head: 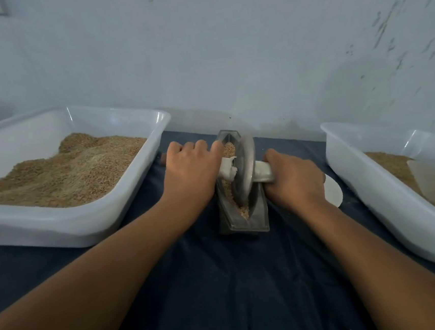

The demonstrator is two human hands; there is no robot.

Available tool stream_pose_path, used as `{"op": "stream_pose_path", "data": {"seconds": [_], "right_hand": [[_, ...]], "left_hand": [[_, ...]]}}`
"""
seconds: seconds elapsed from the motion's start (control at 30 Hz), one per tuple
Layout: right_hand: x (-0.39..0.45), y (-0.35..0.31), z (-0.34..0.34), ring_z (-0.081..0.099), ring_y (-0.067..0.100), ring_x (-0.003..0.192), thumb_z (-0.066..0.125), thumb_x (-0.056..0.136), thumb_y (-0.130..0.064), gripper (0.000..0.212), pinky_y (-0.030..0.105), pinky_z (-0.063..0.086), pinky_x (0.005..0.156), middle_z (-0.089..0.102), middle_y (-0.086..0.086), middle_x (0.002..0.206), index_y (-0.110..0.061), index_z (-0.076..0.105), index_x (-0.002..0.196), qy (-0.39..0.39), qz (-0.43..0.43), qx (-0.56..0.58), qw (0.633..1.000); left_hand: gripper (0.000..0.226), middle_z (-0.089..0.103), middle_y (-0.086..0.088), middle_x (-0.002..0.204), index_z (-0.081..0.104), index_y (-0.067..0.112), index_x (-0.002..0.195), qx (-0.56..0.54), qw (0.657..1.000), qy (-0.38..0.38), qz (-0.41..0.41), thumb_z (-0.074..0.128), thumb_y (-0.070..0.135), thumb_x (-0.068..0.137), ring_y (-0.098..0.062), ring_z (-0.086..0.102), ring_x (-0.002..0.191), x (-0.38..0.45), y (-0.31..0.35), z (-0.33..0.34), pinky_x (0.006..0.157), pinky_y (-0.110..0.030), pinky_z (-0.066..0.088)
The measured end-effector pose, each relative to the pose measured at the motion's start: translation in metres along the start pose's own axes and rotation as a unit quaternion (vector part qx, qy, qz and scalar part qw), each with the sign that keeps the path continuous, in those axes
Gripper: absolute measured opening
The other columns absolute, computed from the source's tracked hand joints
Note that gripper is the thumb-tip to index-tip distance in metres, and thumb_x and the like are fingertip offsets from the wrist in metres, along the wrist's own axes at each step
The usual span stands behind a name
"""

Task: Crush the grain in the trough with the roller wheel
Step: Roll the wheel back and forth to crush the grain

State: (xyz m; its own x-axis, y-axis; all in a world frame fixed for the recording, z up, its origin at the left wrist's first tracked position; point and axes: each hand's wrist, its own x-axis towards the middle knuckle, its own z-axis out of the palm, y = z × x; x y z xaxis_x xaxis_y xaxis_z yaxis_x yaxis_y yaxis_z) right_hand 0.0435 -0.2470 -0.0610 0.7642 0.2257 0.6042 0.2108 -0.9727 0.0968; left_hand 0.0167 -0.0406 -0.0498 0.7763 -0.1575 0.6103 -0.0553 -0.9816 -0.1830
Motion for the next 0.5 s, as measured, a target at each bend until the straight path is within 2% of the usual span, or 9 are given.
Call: {"op": "stream_pose_path", "data": {"seconds": [0.1,0.2,0.3,0.4,0.5], "right_hand": [[0.007,0.002,0.006,0.03,0.005,0.049,0.061,0.079,-0.037,0.016,0.025,0.013,0.049,0.038,-0.013,0.058,-0.029,0.047,0.085,-0.009,0.004,0.005,1.0],[0.015,0.004,0.01,0.04,0.012,0.051,0.058,0.081,-0.042,0.017,0.026,0.023,0.049,0.044,-0.012,0.061,-0.03,0.049,0.088,-0.035,-0.001,0.013,0.999],[0.026,0.006,0.015,0.051,0.021,0.061,0.058,0.081,-0.046,0.019,0.03,0.033,0.052,0.053,-0.008,0.069,-0.032,0.05,0.092,-0.074,0.0,0.015,0.997],[0.036,0.009,0.02,0.042,0.017,0.057,0.055,0.08,-0.048,0.018,0.029,0.03,0.051,0.05,-0.009,0.067,-0.035,0.048,0.09,-0.089,0.0,0.01,0.996],[0.046,0.011,0.025,0.042,0.018,0.058,0.058,0.08,-0.047,0.019,0.029,0.028,0.051,0.049,-0.01,0.069,-0.036,0.051,0.094,-0.115,-0.001,0.0,0.993]], "left_hand": [[0.033,0.048,0.003,0.08,0.044,0.023,0.101,-0.001,1.0,0.002,-0.005,0.069,0.017,0.079,-0.018,0.043,0.068,0.004,-0.003,0.006,0.071,-0.035,0.033],[0.033,0.049,0.004,0.078,0.042,0.024,0.096,0.002,1.0,0.006,0.003,0.071,0.021,0.079,-0.018,0.045,0.066,0.011,-0.006,0.011,0.07,-0.035,0.033],[0.041,0.047,0.004,0.076,0.032,0.024,0.091,-0.003,1.0,0.005,0.012,0.072,0.026,0.079,-0.018,0.043,0.066,0.018,-0.008,0.018,0.069,-0.036,0.034],[0.034,0.043,0.004,0.075,0.032,0.024,0.089,-0.002,1.0,0.02,0.013,0.066,0.022,0.084,-0.019,0.042,0.064,0.023,-0.01,0.025,0.069,-0.037,0.032],[0.017,0.045,0.003,0.074,0.042,0.022,0.091,-0.006,0.999,0.04,0.014,0.057,0.014,0.087,-0.021,0.043,0.063,0.029,-0.011,0.032,0.068,-0.036,0.029]]}}
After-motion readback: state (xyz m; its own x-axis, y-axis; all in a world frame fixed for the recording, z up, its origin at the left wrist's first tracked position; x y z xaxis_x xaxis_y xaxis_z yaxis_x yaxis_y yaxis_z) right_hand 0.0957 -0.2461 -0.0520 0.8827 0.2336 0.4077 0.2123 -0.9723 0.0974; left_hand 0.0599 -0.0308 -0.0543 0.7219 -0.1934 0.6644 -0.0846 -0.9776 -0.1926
